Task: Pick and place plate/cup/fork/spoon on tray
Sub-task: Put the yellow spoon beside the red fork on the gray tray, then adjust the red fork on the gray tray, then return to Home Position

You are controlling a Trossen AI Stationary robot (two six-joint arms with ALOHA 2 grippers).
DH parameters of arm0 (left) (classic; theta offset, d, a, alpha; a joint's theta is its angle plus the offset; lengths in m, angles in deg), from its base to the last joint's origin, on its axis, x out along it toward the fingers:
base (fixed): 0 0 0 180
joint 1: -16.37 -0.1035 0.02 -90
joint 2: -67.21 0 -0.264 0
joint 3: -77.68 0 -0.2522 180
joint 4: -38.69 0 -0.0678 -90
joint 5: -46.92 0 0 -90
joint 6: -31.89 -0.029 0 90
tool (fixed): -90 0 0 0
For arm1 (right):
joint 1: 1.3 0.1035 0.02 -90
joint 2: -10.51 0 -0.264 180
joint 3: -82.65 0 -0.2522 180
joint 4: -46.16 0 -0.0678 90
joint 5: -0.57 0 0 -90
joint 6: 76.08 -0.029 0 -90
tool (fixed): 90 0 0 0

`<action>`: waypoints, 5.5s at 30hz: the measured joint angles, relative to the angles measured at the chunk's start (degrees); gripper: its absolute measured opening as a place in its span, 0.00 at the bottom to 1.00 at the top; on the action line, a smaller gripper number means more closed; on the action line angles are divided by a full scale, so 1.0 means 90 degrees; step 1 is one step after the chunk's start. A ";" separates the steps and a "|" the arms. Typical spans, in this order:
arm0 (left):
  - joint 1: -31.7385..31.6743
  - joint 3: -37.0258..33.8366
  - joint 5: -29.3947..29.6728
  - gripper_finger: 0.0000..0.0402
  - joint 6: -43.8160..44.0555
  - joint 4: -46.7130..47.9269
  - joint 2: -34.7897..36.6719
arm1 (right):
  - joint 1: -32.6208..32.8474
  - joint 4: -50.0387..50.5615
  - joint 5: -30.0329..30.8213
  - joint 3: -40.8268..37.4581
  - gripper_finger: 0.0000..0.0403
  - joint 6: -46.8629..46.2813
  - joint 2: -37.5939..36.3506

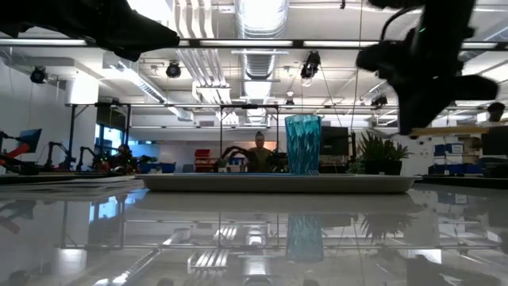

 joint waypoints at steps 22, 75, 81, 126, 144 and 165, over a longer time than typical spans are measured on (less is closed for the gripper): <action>-0.0002 0.0002 0.0005 0.17 -0.0189 -0.0094 0.0012 | -0.3377 -0.1261 -0.0507 0.0008 0.09 0.2488 0.1158; -0.0002 0.0002 0.0027 0.17 -0.0138 -0.0138 0.0012 | -0.2364 -0.2065 -0.0307 0.0337 0.03 0.3111 0.2240; -0.0002 0.0002 0.0027 0.17 -0.0138 -0.0136 0.0012 | -0.2337 -0.2072 -0.0362 0.0666 0.02 0.3169 0.2439; -0.0059 -0.1591 -0.0991 0.17 -0.0130 -0.0211 0.2376 | 0.0115 -0.8090 0.0058 -0.4021 0.02 0.9747 -0.3416; -0.0961 -0.2543 -0.0878 0.04 0.0385 -0.0573 0.3280 | -0.2537 -0.7978 -0.3509 -0.4962 0.02 1.0383 -0.5191; -0.0961 -0.2560 -0.1112 0.01 0.0347 -0.0124 0.4169 | -0.2583 -0.5958 -0.4155 -0.5207 0.02 1.0508 -0.8018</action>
